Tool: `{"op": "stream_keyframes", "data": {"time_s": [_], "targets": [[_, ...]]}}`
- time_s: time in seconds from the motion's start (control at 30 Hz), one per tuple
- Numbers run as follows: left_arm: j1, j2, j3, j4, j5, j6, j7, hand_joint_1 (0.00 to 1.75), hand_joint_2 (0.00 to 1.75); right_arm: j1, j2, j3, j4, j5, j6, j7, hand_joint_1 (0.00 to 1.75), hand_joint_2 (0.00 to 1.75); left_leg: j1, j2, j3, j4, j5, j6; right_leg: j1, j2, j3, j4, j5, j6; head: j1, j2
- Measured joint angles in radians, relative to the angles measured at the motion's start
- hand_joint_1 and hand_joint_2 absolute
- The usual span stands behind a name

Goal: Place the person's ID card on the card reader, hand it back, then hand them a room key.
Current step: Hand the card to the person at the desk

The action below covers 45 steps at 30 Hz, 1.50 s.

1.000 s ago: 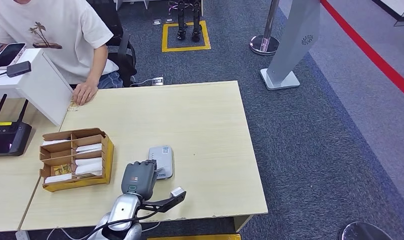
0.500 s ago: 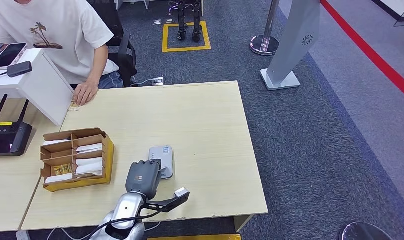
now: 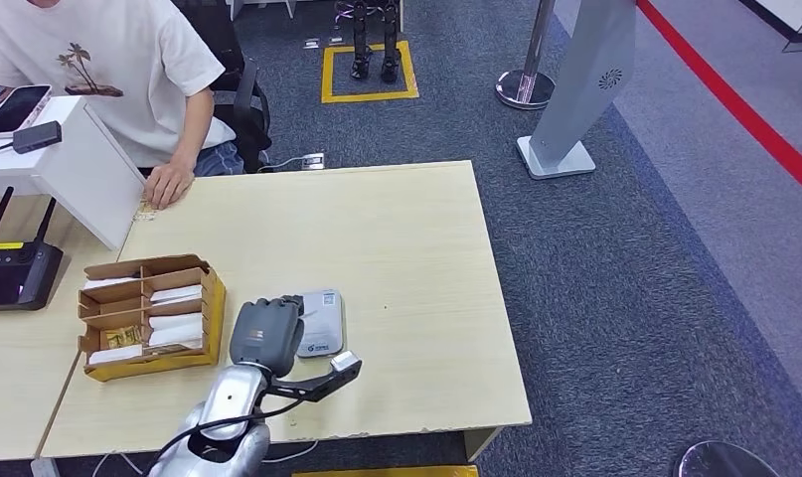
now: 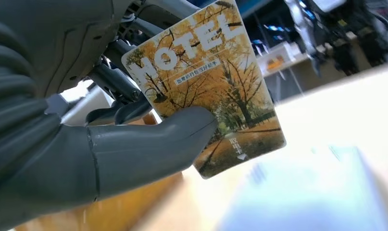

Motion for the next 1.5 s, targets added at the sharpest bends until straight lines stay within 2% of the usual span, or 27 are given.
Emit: {"op": "stream_keyframes", "data": {"time_s": [0.13,0.23,0.3,0.37,0.53,0.63,0.87,1.4,1.47,1.5], "targets": [[-0.06,0.039,0.051,-0.107,0.0,-0.051,0.002,1.75,1.75,0.001,0.0,0.0,0.0,0.0,0.002,-0.002,0.0,1.75,0.0,0.0,0.0,0.0,0.0,0.0,0.0,0.0,0.0,0.0,0.0,0.0,0.0,0.0],[-0.212,0.11,0.156,-0.186,0.0,-0.112,-0.016,1.75,1.75,0.002,0.0,0.0,0.0,0.001,0.005,-0.008,0.0,1.75,0.0,0.0,0.0,0.0,0.001,0.0,0.001,0.0,0.0,0.001,0.0,0.0,0.0,0.0],[-0.367,0.181,0.221,-0.175,0.0,-0.155,-0.002,1.75,1.75,0.001,0.0,0.0,0.001,0.002,0.014,-0.013,0.0,1.75,0.0,0.0,0.0,0.0,0.001,0.0,0.001,0.0,0.0,0.002,0.0,0.0,0.0,0.0],[-0.483,0.246,0.241,-0.144,0.0,-0.187,0.03,1.75,1.75,0.001,0.0,0.002,0.002,0.002,0.021,-0.017,0.0,1.75,0.0,0.0,0.0,0.0,0.001,0.0,0.001,0.001,-0.001,0.002,0.0,0.0,0.0,0.0],[-0.583,0.309,0.241,-0.029,0.0,-0.191,0.039,1.75,1.75,0.001,0.0,0.021,0.004,0.002,0.024,-0.019,0.0,1.75,0.001,0.0,0.0,0.0,0.001,0.0,0.001,0.001,-0.001,0.002,0.0,-0.001,0.0,0.0],[-0.615,0.32,0.241,0.054,0.0,-0.173,0.033,1.75,1.75,0.0,0.0,0.035,0.005,0.002,0.027,-0.022,0.0,1.75,0.001,0.0,0.0,0.0,0.001,0.0,0.001,0.001,-0.001,0.002,0.0,-0.001,0.0,0.0],[-0.643,0.311,0.241,0.189,0.0,-0.141,0.033,1.75,1.75,0.0,-0.002,0.06,0.009,0.002,0.033,-0.026,0.0,1.75,0.0,0.001,0.0,0.0,0.001,0.0,0.001,0.001,-0.001,0.002,0.001,-0.001,0.0,0.0],[-0.642,0.282,0.254,0.249,0.0,-0.128,0.021,1.75,1.75,0.0,-0.009,0.077,0.01,0.002,0.034,-0.027,0.0,1.75,0.0,0.001,-0.001,0.0,0.001,0.0,0.001,0.001,-0.002,0.002,0.0,-0.001,0.0,0.0],[-0.642,0.28,0.256,0.251,0.0,-0.128,0.021,0.87,1.75,0.0,-0.01,0.077,0.01,0.002,0.034,-0.027,0.0,1.75,0.0,0.001,-0.002,0.0,0.001,0.0,0.001,0.001,-0.003,0.002,0.0,-0.001,0.0,0.0],[-0.642,0.278,0.257,0.252,0.0,-0.128,0.021,0.44,1.31,0.0,-0.01,0.077,0.01,0.002,0.034,-0.027,0.0,1.75,0.0,0.001,-0.002,0.0,0.001,0.0,0.001,0.001,-0.003,0.002,0.0,-0.001,0.0,0.0]]}}
